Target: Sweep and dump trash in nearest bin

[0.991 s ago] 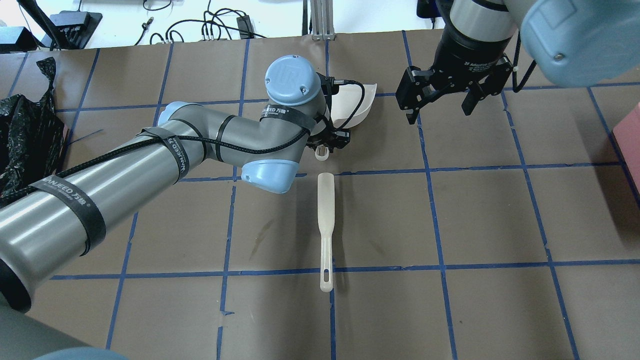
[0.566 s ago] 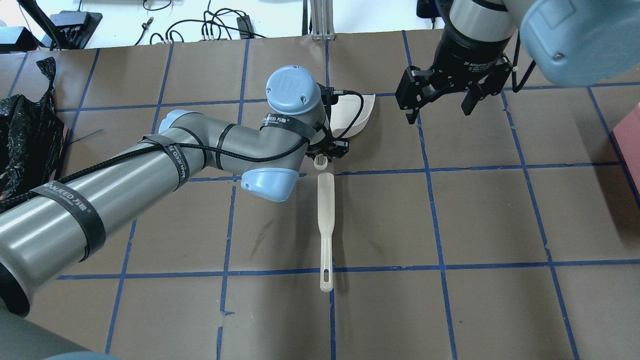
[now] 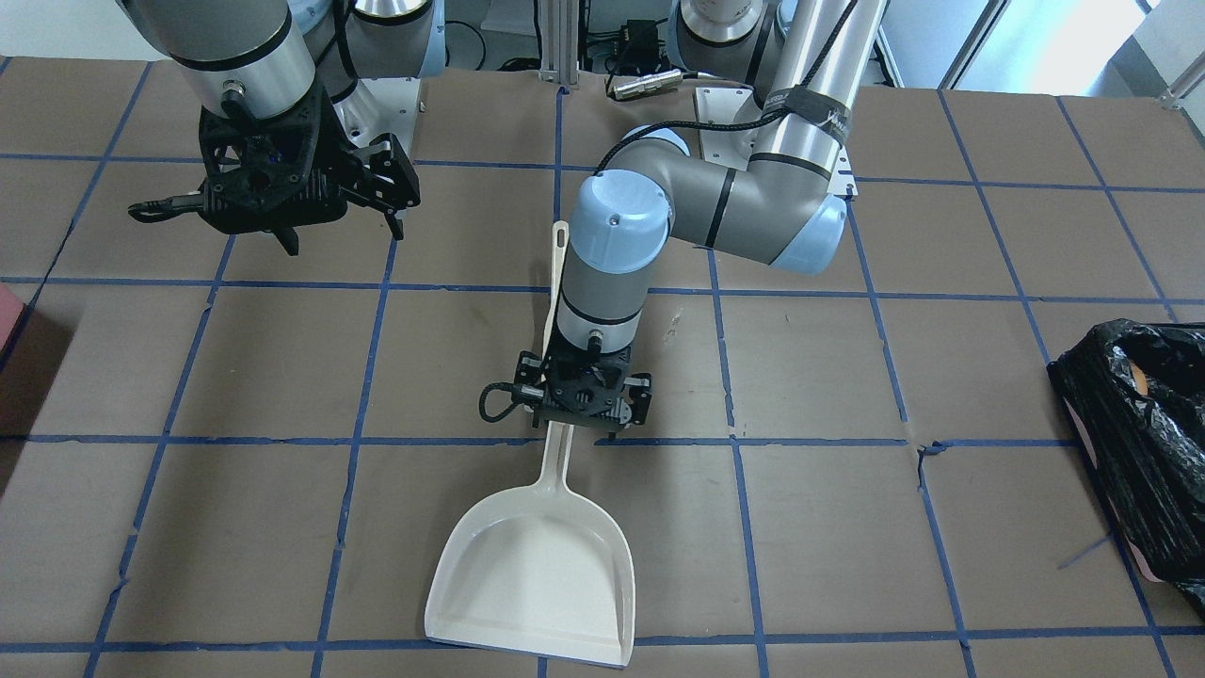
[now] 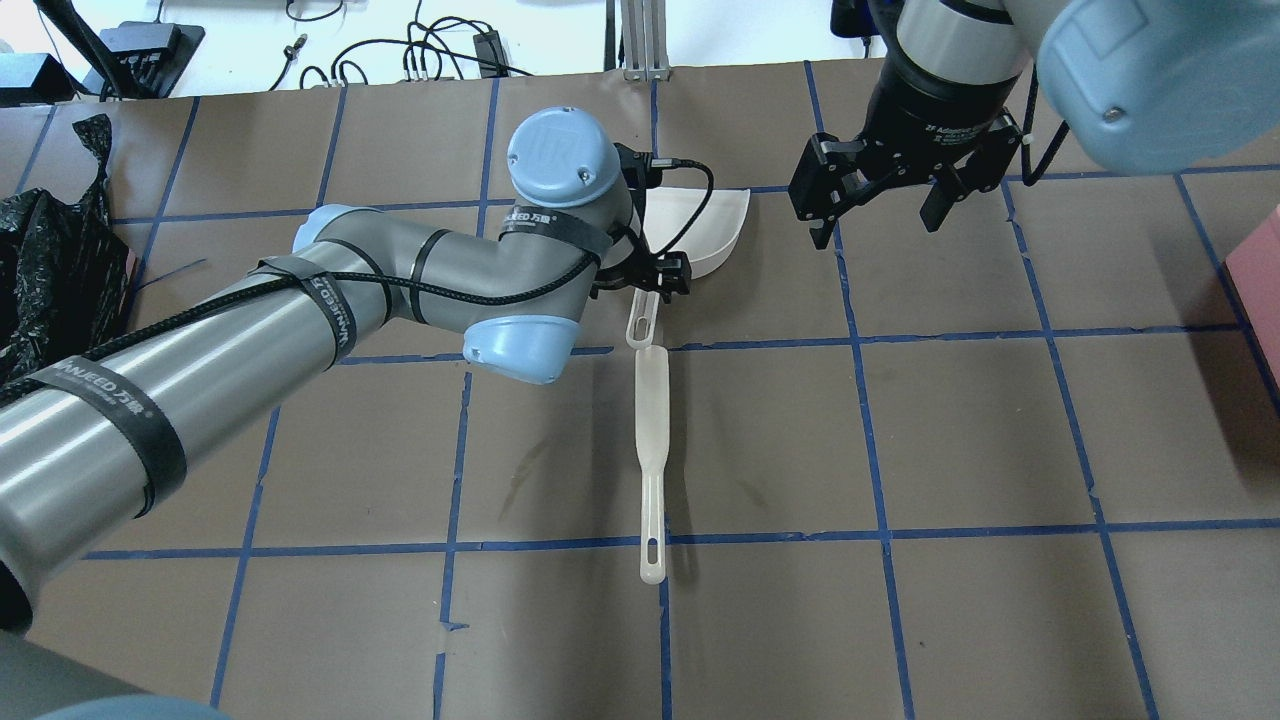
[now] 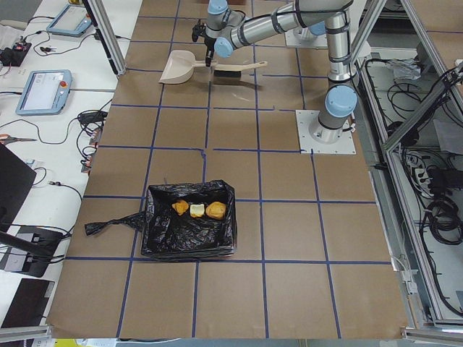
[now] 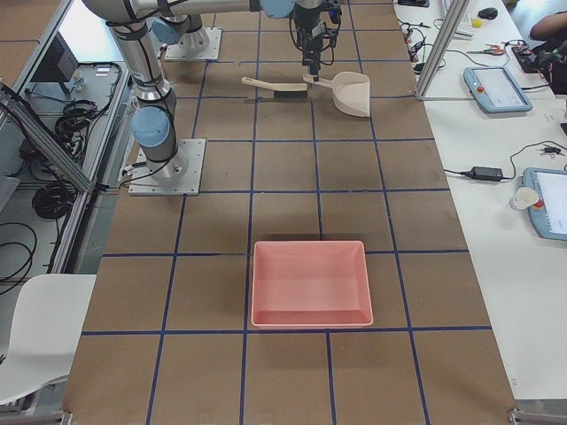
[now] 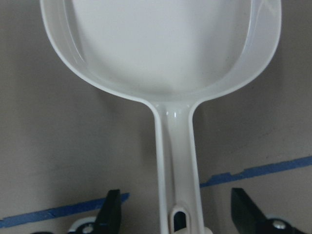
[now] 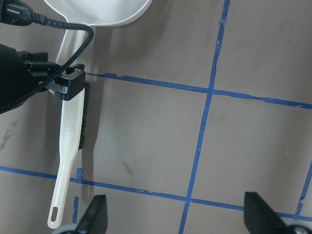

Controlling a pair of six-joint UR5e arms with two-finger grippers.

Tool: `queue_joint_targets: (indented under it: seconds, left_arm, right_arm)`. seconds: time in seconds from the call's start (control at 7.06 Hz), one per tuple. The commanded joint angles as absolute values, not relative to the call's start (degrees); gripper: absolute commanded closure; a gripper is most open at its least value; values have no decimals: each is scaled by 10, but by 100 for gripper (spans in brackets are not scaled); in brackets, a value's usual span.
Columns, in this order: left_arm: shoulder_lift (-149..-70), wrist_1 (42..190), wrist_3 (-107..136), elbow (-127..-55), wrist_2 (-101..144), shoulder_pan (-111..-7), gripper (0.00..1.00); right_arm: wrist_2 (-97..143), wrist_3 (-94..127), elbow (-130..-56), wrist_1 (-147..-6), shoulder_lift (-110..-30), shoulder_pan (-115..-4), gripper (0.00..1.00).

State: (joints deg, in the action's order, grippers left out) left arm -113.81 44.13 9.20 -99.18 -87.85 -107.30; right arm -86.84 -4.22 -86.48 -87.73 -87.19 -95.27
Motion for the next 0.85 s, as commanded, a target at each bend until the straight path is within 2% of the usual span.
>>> queue_joint_targets:
  seconds: [0.0, 0.28, 0.71]
  left_arm:
    - [-1088, 523, 7, -991, -862, -980, 0]
    - [-999, 695, -19, -966, -865, -924, 0]
    - [-959, 958, -39, -807, -893, -911, 0]
  right_arm:
    - [-868, -42, -865, -877, -871, -953, 0]
    - [-867, -42, -866, -877, -871, -953, 0]
    - [-867, -42, -866, -877, -870, -958, 0]
